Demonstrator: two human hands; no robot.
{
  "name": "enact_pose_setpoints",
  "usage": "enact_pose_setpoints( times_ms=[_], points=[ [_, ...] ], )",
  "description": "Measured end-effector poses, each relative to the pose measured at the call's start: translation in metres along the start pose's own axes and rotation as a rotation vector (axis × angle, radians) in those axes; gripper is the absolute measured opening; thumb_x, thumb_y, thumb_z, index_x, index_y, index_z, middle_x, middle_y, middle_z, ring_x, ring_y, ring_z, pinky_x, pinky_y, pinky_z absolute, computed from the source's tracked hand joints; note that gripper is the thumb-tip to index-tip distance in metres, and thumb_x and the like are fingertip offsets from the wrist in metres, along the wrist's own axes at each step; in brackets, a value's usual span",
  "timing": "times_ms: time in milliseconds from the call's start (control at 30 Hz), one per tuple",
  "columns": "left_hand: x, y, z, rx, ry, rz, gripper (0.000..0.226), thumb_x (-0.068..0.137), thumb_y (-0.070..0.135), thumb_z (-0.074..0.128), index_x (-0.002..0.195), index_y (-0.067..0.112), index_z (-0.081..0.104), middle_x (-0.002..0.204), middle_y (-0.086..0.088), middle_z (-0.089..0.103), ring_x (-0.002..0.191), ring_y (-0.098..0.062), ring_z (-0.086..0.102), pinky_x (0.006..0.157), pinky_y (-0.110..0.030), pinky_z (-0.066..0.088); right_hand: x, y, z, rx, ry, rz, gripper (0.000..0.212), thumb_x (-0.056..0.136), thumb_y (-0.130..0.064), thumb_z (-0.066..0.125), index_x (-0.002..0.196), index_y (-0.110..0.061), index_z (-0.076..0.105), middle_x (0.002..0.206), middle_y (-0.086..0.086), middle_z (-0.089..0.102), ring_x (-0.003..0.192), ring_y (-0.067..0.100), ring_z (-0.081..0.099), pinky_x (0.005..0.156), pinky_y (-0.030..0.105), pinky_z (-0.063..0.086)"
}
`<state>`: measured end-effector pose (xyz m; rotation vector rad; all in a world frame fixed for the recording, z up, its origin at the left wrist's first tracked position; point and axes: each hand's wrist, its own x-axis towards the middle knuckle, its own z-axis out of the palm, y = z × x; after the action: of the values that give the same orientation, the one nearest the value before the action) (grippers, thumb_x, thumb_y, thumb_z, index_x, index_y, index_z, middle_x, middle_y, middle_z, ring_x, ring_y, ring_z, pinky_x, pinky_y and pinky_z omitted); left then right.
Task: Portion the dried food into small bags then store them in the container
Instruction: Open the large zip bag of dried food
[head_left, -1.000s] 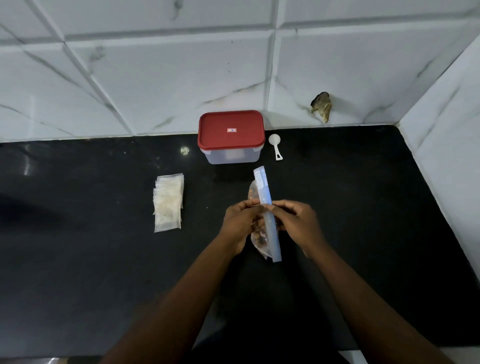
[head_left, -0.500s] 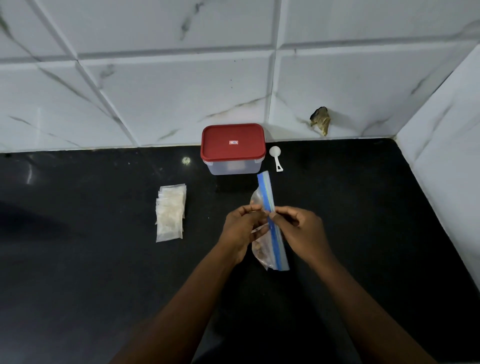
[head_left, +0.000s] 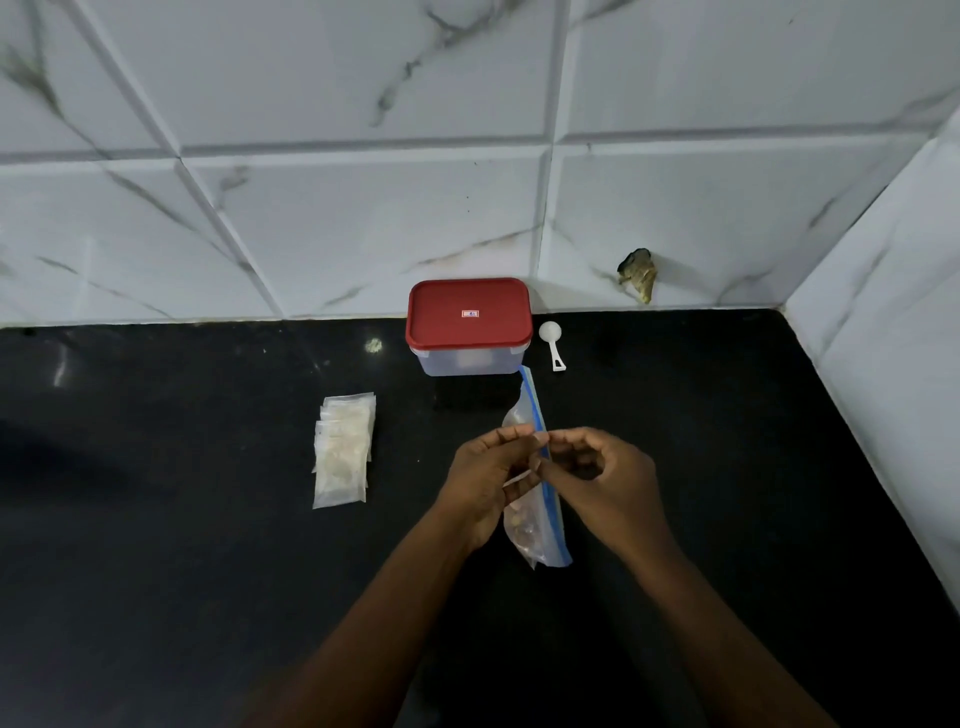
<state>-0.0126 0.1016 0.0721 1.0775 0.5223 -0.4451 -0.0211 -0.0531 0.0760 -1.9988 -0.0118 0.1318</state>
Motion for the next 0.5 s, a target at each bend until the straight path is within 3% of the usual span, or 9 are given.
enact_pose_setpoints(
  times_ms=[200, 367, 500],
  points=[
    [-0.0028, 0.0025, -0.0008, -0.057, -0.005, -0.032, 0.034, 0.085, 0.013, 0.077, 0.118, 0.008, 0.073, 0.109, -0.009, 0.078, 0.091, -0.012, 0.074, 0.08, -0.026, 0.059, 0.0027, 0.0002, -0.0025, 0.108, -0.04, 0.082, 0.016, 0.088, -0.02, 0.077, 0.102, -0.027, 0.076, 0.094, -0.011, 0.077, 0.089, 0.005, 0.074, 0.082, 0.035, 0.063],
    [-0.0056, 0.0034, -0.0012, -0.074, -0.013, -0.022, 0.046, 0.069, 0.017, 0.082, 0.114, 0.009, 0.074, 0.107, -0.009, 0.079, 0.09, -0.013, 0.075, 0.082, -0.027, 0.059, 0.0019, -0.0033, -0.003, 0.18, -0.046, 0.141, 0.015, 0.09, -0.016, 0.075, 0.101, -0.025, 0.077, 0.094, -0.008, 0.078, 0.089, 0.007, 0.075, 0.083, 0.037, 0.063],
    [-0.0071, 0.0039, -0.0008, -0.077, -0.008, -0.018, 0.042, 0.072, 0.015, 0.081, 0.113, 0.01, 0.074, 0.107, -0.009, 0.079, 0.094, -0.014, 0.075, 0.082, -0.027, 0.058, 0.0029, -0.0019, -0.0036, 0.159, -0.042, 0.176, 0.01, 0.092, -0.016, 0.072, 0.097, -0.023, 0.077, 0.091, -0.004, 0.078, 0.086, 0.01, 0.076, 0.083, 0.041, 0.063]
  ],
)
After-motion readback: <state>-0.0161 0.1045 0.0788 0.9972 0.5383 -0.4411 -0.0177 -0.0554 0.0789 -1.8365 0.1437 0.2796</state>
